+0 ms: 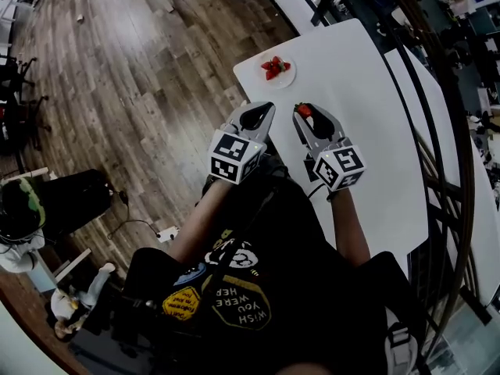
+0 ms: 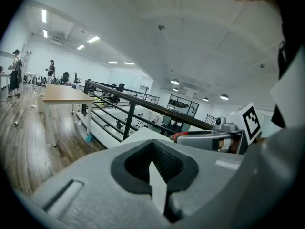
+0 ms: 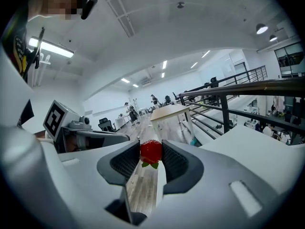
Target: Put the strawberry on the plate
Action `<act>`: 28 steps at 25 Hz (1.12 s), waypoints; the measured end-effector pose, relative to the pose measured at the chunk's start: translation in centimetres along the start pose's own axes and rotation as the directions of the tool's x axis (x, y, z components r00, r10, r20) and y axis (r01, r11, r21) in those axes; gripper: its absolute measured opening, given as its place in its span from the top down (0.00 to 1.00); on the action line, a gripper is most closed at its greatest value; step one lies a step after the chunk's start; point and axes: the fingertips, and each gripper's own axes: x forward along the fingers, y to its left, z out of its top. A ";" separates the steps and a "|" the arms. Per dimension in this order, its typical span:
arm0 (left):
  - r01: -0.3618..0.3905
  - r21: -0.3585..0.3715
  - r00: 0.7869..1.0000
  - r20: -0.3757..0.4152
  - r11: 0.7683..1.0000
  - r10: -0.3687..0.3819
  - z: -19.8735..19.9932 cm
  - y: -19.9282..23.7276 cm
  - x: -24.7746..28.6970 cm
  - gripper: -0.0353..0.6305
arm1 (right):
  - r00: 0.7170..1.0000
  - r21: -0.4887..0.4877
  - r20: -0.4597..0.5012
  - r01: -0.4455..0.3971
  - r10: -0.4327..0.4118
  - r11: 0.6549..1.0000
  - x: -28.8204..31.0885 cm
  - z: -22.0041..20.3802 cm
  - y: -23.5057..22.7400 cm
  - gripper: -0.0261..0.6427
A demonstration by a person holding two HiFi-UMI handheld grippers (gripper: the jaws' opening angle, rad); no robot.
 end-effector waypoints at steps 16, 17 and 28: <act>0.068 -0.042 0.993 -0.098 0.997 -0.072 -3.4 4.4 6.6 0.95 | 0.993 0.039 -0.111 0.049 -0.045 0.998 6.3 -4.0 -3.9 0.74; 0.058 -0.037 0.992 -0.112 0.998 -0.062 -4.0 5.0 7.1 0.95 | 0.993 0.044 -0.111 0.047 -0.042 0.998 6.8 -4.3 -4.2 0.74; 0.028 -0.059 0.978 -0.204 0.998 -0.040 -8.8 9.3 11.7 0.95 | 0.977 0.015 -0.198 0.087 -0.082 0.996 11.6 -9.0 -8.6 0.74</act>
